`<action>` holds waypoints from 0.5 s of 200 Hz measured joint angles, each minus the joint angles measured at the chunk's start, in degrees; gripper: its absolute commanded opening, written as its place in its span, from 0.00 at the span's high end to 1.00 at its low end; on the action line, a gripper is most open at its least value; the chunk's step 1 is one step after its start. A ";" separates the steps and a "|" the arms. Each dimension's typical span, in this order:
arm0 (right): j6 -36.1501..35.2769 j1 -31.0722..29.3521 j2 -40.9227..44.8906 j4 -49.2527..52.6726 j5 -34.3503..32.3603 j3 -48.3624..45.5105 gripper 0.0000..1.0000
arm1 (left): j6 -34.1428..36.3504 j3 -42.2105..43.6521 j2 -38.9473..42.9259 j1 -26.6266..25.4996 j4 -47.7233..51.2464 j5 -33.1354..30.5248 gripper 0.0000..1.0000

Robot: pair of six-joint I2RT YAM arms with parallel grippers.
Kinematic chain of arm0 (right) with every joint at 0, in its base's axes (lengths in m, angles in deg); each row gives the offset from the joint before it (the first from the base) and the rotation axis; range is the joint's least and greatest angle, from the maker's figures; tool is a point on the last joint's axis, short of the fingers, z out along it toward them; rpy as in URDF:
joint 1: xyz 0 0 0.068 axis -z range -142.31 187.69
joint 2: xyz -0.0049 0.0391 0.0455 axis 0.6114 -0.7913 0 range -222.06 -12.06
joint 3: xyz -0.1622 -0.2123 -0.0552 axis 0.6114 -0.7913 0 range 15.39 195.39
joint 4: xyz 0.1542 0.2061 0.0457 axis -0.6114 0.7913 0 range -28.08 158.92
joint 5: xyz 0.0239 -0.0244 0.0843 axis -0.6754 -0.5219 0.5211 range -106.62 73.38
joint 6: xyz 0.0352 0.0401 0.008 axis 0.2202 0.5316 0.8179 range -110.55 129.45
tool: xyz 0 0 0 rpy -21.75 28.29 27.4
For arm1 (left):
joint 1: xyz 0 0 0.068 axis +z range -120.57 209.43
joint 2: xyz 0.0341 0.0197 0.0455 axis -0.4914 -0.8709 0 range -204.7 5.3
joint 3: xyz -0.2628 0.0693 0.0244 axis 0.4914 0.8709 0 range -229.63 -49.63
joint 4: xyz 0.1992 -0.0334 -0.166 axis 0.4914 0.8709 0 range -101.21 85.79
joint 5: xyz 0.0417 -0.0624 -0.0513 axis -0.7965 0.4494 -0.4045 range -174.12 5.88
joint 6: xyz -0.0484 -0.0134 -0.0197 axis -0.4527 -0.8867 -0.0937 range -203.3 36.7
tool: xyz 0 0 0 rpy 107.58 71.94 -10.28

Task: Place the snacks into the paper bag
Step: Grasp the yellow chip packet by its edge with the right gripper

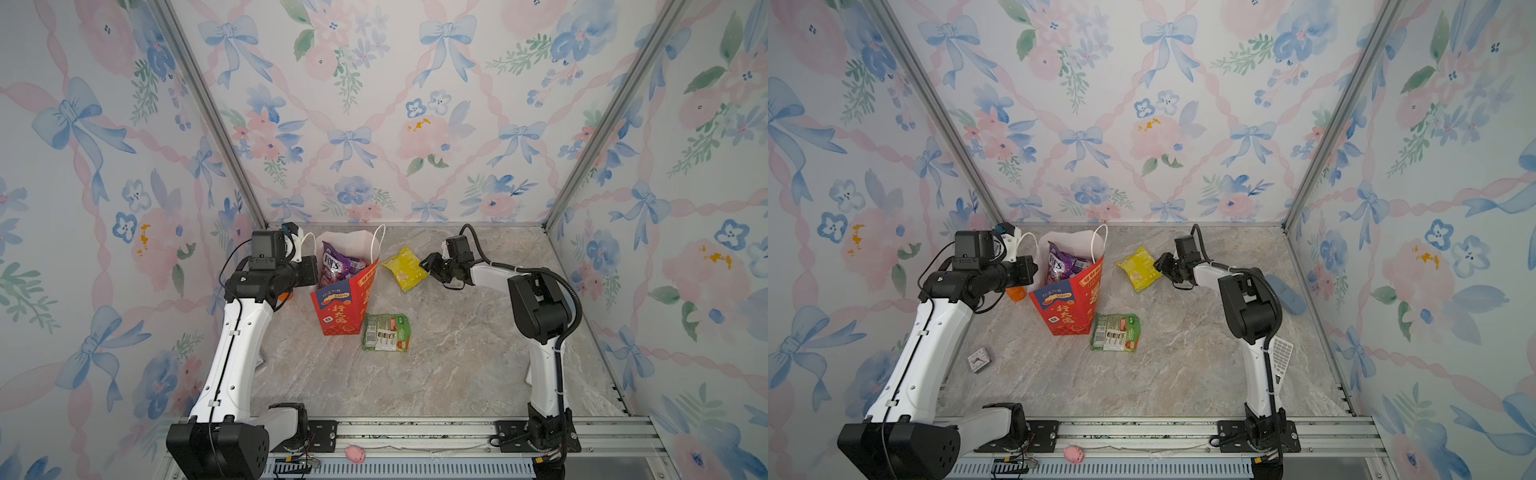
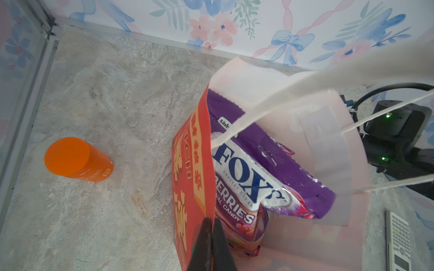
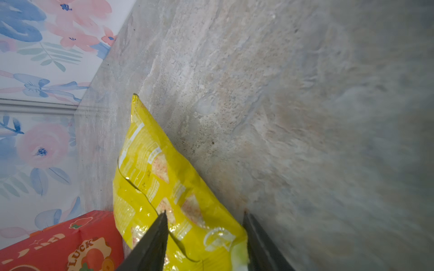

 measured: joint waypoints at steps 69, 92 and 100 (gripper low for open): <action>1.09 -0.87 -1.46 -0.20 -0.76 1.14 0.92 | 0.02 0.00 0.00 0.00 0.00 -0.02 1.00; 0.94 -0.90 -1.44 -0.50 -0.63 1.14 1.00 | 0.02 0.00 0.00 0.00 0.00 0.00 1.00; 0.90 -0.90 -1.44 -0.74 -0.63 1.14 1.00 | 0.02 0.00 0.00 0.00 0.00 -0.02 1.00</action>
